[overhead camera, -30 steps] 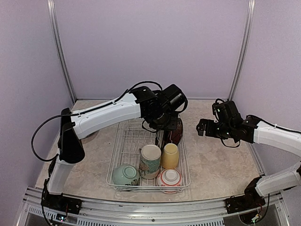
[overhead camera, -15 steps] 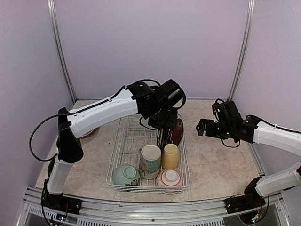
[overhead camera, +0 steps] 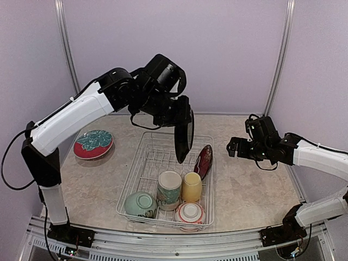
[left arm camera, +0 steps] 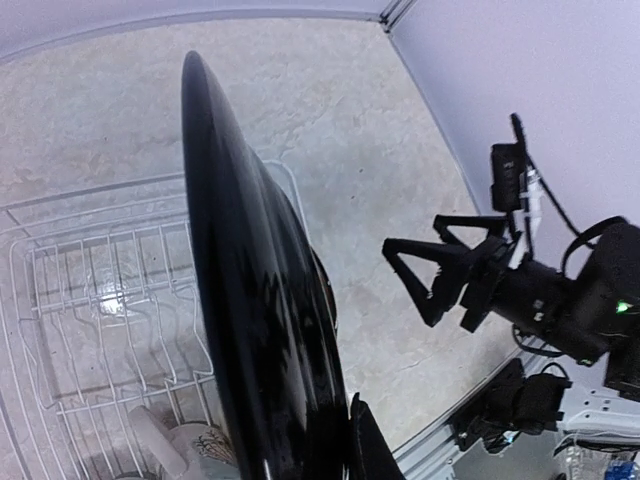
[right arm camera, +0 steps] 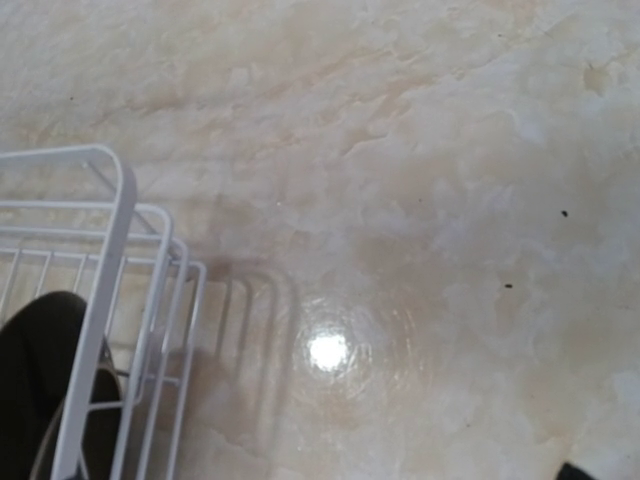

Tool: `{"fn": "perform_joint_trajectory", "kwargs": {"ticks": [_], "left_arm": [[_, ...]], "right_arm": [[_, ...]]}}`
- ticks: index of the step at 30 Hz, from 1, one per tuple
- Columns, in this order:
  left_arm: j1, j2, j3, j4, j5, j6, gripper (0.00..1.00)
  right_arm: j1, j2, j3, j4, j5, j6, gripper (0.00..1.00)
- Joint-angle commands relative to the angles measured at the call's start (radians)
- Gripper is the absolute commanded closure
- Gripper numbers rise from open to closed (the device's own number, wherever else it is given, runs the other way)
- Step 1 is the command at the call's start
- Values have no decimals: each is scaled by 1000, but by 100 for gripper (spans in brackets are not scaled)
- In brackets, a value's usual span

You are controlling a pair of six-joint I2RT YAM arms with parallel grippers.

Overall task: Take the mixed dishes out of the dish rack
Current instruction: Place the plate on the plate.

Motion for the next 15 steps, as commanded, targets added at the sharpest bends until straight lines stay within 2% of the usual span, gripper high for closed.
{"fn": "perform_joint_trajectory", "kwargs": {"ticks": [1, 10, 13, 15], "left_arm": [[61, -106, -50, 134, 49, 20, 100], [85, -282, -220, 311, 194, 126, 100], [86, -352, -248, 311, 173, 183, 100], [91, -389, -250, 277, 105, 232, 100]], "right_arm": [[11, -2, -9, 7, -6, 12, 0], [11, -5, -14, 7, -2, 10, 0], [11, -2, -16, 7, -1, 11, 0], [11, -1, -18, 9, -3, 9, 0]]}}
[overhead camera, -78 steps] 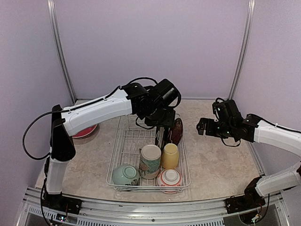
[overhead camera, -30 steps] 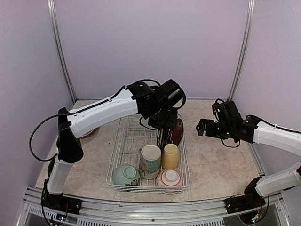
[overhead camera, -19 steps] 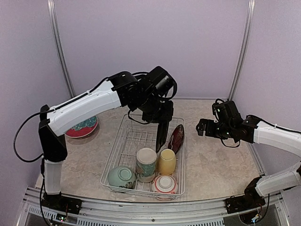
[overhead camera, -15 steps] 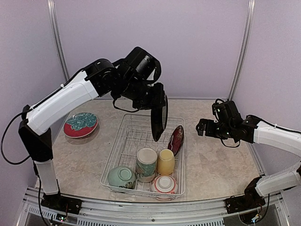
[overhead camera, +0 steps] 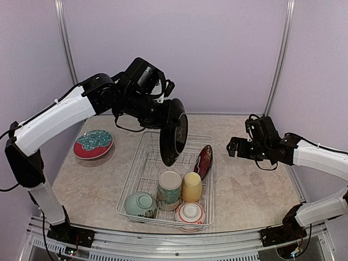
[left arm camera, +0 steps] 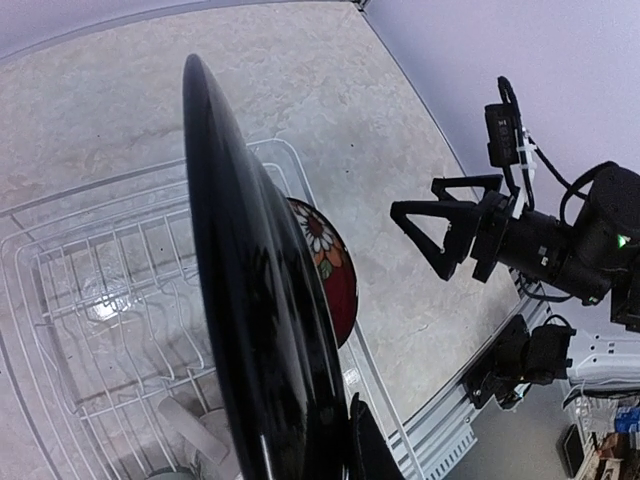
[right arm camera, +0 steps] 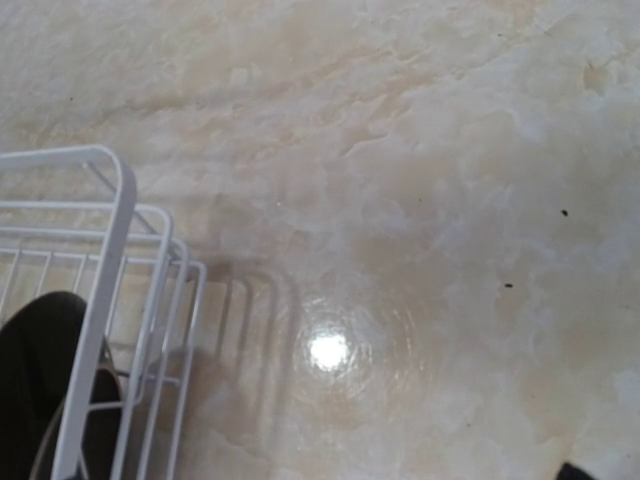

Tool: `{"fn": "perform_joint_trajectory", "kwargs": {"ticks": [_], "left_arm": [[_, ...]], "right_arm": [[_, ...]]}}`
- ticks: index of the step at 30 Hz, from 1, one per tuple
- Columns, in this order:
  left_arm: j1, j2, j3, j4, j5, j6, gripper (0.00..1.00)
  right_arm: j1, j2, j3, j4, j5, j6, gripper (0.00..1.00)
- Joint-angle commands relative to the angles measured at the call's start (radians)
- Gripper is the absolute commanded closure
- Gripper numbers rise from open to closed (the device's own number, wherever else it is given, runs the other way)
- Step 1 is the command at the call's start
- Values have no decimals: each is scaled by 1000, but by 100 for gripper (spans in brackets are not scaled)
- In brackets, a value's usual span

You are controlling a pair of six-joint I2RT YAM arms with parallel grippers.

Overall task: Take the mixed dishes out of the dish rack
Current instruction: Place the plate on the plate.

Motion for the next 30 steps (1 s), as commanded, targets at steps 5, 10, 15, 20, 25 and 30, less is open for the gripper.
{"fn": "perform_joint_trajectory", "kwargs": {"ticks": [5, 10, 15, 20, 25, 30], "left_arm": [[42, -260, -14, 20, -313, 219, 100], [132, -350, -154, -6, -513, 322, 100], [265, -401, -330, 106, -676, 484, 100], [396, -340, -395, 146, -799, 583, 100], [510, -172, -356, 66, -811, 584, 100], [561, 16, -270, -93, -822, 545, 100]], "right_arm": [[11, 7, -15, 7, -5, 0, 0], [10, 10, -10, -4, 6, -8, 0], [11, 27, 4, -7, 4, -13, 0], [10, 36, 14, -9, -2, -13, 0], [11, 40, 23, -15, 2, -17, 0], [11, 42, 29, -30, 15, -18, 0]]}}
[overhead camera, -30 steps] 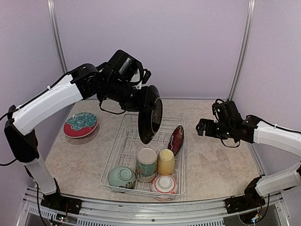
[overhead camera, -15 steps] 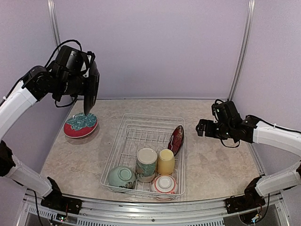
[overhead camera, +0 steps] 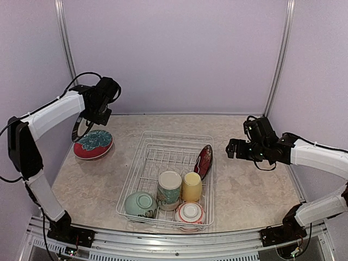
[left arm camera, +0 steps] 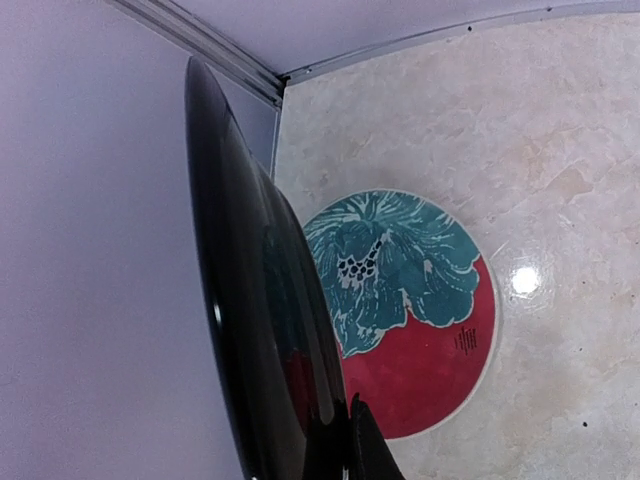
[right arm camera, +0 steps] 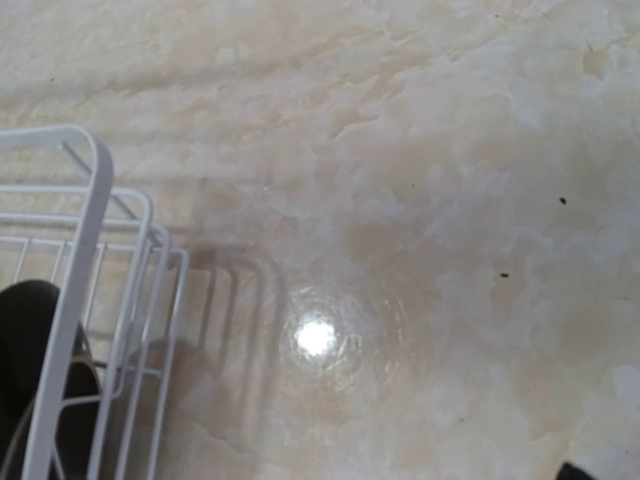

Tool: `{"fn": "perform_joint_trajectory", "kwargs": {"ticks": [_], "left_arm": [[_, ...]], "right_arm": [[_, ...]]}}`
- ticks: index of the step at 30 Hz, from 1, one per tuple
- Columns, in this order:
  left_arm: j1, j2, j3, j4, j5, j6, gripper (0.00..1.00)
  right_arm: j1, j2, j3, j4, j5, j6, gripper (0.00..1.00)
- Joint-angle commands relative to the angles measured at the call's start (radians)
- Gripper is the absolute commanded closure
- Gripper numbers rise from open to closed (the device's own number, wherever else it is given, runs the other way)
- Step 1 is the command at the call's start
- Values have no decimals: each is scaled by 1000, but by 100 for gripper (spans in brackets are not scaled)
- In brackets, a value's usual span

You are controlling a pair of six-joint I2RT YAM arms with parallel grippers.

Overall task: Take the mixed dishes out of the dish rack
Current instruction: Place the plate on the plate.

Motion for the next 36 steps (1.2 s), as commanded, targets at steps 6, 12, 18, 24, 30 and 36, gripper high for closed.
{"fn": "perform_joint_trajectory", "kwargs": {"ticks": [6, 12, 18, 24, 30, 36], "left_arm": [[57, 203, 44, -8, -133, 17, 100], [66, 283, 53, -9, -129, 5, 100], [68, 369, 84, -64, -136, -49, 100], [68, 404, 95, -87, -113, -68, 95], [68, 432, 110, -123, -71, -93, 86], [63, 468, 141, -178, 3, -126, 76]], "right_arm": [[11, 11, 17, -28, 17, -8, 0], [10, 24, 19, -24, 17, -10, 0], [11, 40, 11, -5, 4, -5, 0], [11, 44, 6, -1, -3, 0, 0], [11, 30, 8, -12, 6, -1, 0], [11, 30, 20, -30, 1, 8, 0]]}}
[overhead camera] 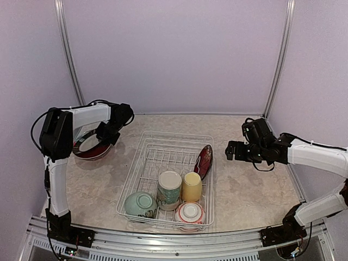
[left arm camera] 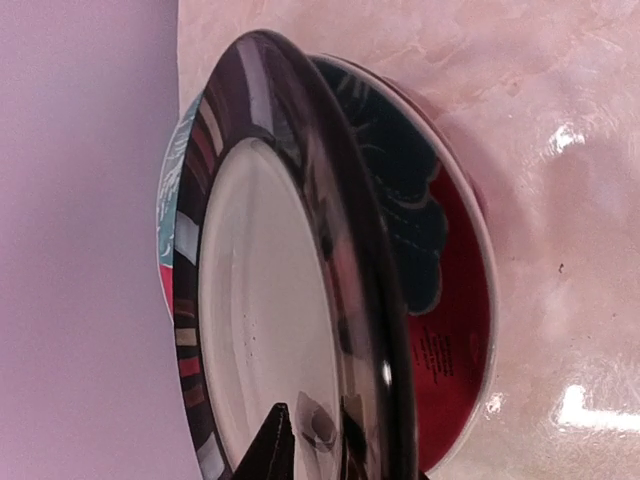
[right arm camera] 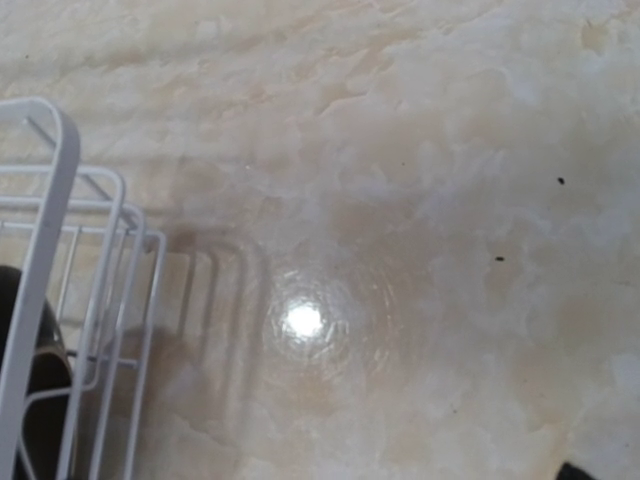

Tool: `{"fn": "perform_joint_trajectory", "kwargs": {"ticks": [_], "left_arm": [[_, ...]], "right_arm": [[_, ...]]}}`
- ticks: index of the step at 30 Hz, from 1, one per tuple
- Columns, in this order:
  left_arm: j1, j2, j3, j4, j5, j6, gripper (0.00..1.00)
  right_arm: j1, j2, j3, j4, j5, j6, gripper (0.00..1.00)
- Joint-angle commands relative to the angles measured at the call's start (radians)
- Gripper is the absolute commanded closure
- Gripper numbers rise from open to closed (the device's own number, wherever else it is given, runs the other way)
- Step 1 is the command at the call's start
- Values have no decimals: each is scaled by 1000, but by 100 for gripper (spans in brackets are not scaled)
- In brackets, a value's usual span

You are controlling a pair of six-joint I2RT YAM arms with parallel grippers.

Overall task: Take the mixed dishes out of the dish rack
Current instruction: Place the plate on the plate.

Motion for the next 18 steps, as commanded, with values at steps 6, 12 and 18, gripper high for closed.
{"fn": "perform_joint_trajectory", "kwargs": {"ticks": [6, 12, 18], "left_arm": [[3, 35, 50, -85, 75, -61, 63], [-2, 34, 66, -113, 108, -82, 51], [-19, -1, 67, -130, 143, -97, 32]], "right_arm": [[11, 12, 39, -81, 12, 28, 0], [11, 39, 63, -153, 83, 1, 0], [11, 55, 83, -238, 106, -25, 0]]}}
